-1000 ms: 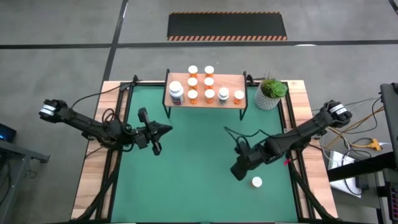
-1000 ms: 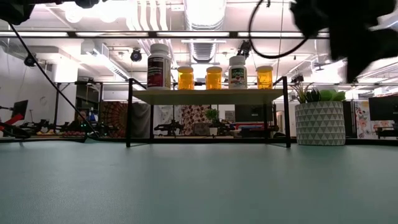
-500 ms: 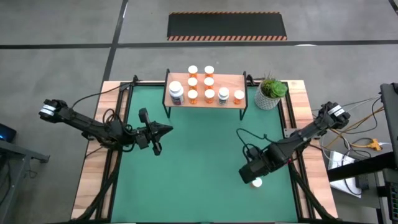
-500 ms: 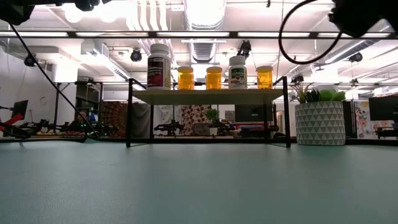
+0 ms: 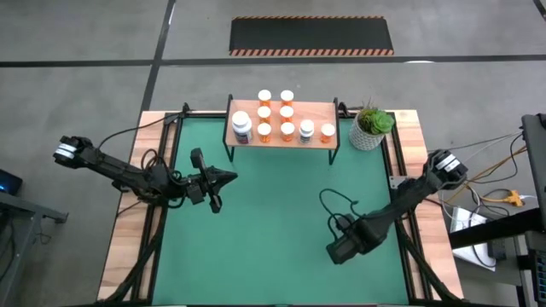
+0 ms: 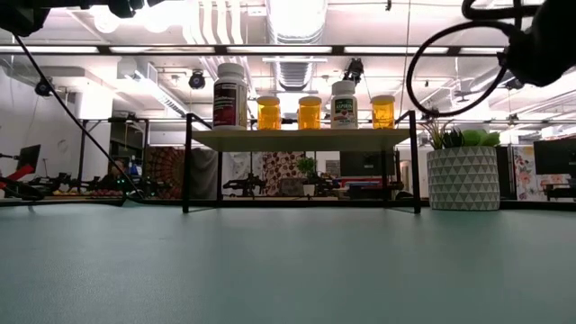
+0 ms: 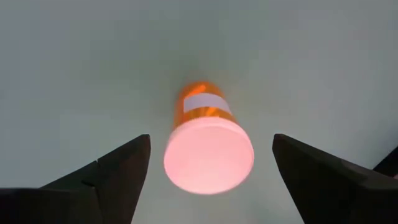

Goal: Pick and place medicine bottles onto shelf by color
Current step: Put the orange pill bottle on the shelf aligned with the other orange pill bottle

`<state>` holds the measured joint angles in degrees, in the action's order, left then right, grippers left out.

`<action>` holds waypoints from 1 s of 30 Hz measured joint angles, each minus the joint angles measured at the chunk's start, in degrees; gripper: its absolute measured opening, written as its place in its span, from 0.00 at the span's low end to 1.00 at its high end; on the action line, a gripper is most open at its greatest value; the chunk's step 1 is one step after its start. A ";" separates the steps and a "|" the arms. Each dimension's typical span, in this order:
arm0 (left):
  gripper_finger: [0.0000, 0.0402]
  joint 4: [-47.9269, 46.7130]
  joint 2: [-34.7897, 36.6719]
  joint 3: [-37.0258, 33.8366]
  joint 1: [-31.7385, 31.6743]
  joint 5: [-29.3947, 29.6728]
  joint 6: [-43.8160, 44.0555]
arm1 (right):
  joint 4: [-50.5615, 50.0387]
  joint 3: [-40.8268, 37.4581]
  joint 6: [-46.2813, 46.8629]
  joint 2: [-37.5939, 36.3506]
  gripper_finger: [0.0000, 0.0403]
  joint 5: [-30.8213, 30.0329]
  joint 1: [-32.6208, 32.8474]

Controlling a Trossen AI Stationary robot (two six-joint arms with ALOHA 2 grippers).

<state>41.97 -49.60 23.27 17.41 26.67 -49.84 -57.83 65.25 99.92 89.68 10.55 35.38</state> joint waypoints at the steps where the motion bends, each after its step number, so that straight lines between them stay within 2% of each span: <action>1: 0.00 -0.02 0.00 0.00 0.00 -0.01 0.00 | 0.07 0.00 -0.05 0.43 0.81 0.00 0.00; 9: 0.00 -0.04 0.00 0.00 -0.02 0.00 -0.02 | 1.82 0.00 0.27 1.21 0.78 0.00 0.02; 21: 0.00 -0.54 0.00 0.00 -0.01 0.02 -0.02 | 1.80 0.00 0.63 1.21 0.51 -0.02 0.01; 30: 0.00 -0.52 0.02 0.00 0.00 0.02 -0.03 | 2.70 1.59 -3.88 0.18 0.53 1.54 -0.44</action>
<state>41.45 -49.59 23.27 17.40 26.70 -49.87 -55.13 66.85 96.04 89.86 12.09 34.94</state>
